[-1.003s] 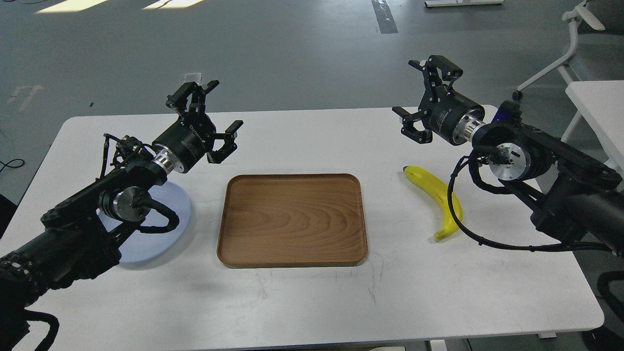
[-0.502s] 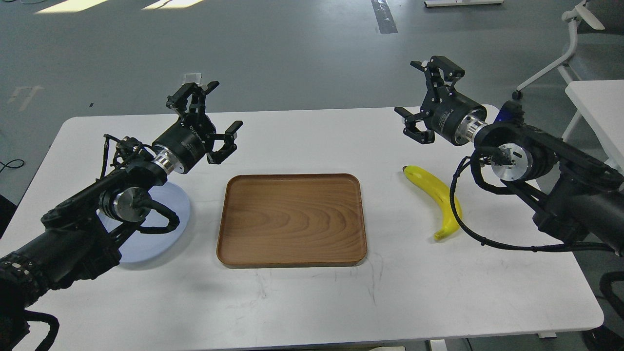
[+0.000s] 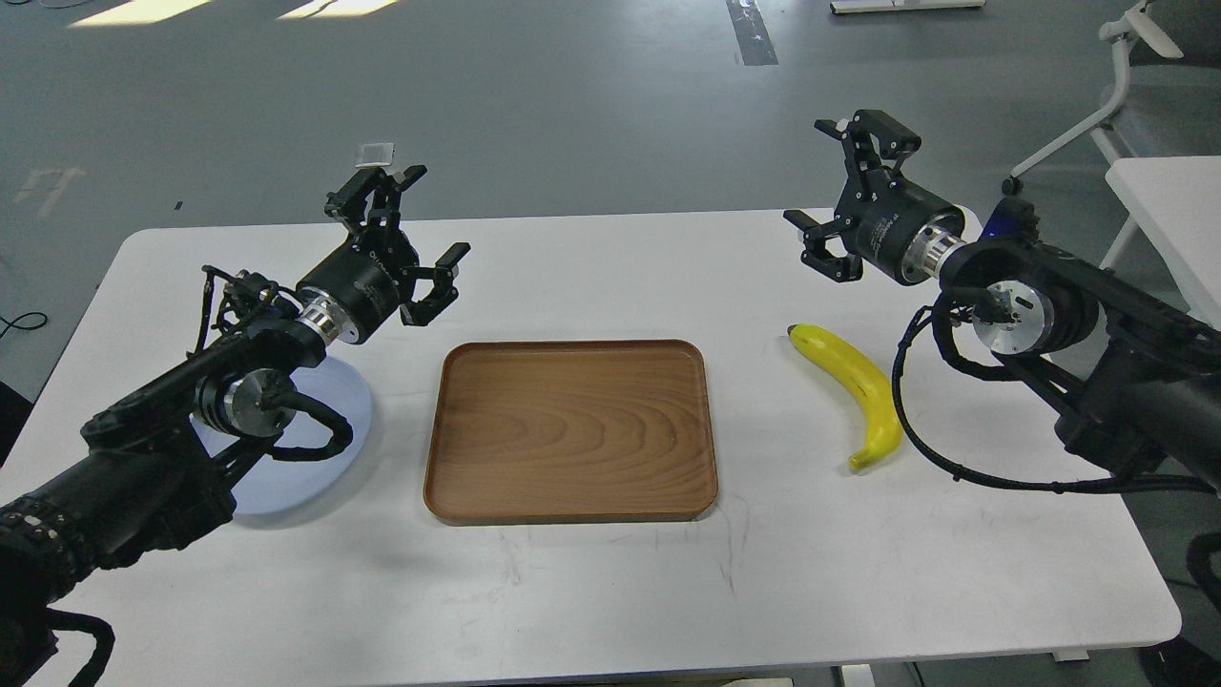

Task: Place banana on plate with both arms
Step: 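Lower the left gripper to the rim of the pale blue plate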

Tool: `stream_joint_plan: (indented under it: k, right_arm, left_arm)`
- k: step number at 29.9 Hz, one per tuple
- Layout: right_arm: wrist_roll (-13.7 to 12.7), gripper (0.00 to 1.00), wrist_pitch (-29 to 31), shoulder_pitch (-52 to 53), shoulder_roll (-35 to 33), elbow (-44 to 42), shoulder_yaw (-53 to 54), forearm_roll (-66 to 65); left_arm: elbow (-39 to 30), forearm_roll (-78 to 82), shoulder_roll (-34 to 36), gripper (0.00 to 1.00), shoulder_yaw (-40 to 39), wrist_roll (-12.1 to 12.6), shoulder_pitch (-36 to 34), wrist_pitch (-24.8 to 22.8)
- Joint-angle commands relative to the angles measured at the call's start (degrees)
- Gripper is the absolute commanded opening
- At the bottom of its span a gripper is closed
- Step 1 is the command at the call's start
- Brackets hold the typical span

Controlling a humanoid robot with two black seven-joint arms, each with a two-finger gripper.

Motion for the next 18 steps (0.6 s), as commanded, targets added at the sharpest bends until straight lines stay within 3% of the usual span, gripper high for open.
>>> stream_joint_plan:
  k: [1, 5, 9, 12, 16, 18]
  right_arm:
    - [0.00, 1.00, 0.00, -0.08, -0.27, -0.13, -1.13, 0.00]
    - [0.00, 1.00, 0.00, -0.78, -0.36, -0.13, -1.75, 0.00]
    - [0.00, 1.00, 0.00, -0.96, -0.35, -0.30, -1.84, 0.00]
    - [0.00, 1.00, 0.00, -0.96, -0.27, -0.48, -1.84, 0.00]
    - [0.00, 1.00, 0.00, -0.96, -0.27, -0.74, -2.01, -0.18]
    - [0.00, 1.00, 0.00, -0.96, -0.27, -0.75, -2.01, -0.44]
  left_arm:
    - [2.01, 1.85, 0.07, 0.98, 4.31, -2.62, -0.78, 13.50]
    - [1.83, 11.49, 3.83, 0.98, 9.68, -8.15, -2.80, 13.18]
    - [-1.06, 27.06, 9.90, 0.98, 9.61, -8.31, -3.16, 16.16]
    - [-5.80, 35.15, 16.31, 0.98, 9.70, -8.31, -2.98, 19.24]
    - [-16.35, 57.60, 28.70, 0.98, 12.06, -8.31, -2.19, 22.74]
    - [-17.15, 62.39, 29.86, 0.98, 13.12, -8.31, -1.58, 24.68]
